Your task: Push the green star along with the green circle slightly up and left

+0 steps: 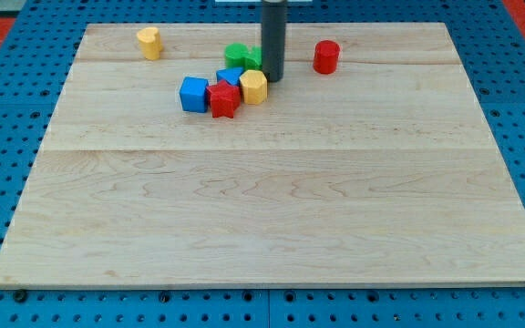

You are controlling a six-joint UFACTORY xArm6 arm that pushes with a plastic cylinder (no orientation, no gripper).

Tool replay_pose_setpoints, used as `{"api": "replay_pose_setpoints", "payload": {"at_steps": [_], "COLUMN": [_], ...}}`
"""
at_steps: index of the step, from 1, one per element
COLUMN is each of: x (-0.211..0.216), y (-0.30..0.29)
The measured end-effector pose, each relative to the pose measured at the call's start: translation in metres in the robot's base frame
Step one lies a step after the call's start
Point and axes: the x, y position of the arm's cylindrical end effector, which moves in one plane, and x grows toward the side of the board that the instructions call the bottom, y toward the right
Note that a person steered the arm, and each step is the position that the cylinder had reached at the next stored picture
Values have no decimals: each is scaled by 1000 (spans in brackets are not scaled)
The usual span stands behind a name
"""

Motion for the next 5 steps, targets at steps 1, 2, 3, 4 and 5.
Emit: {"api": "replay_pose_setpoints", "payload": {"at_steps": [1, 2, 3, 4, 5], "x": [-20, -19, -55, -79, -79], "y": [-20, -15, 1, -8, -46]}}
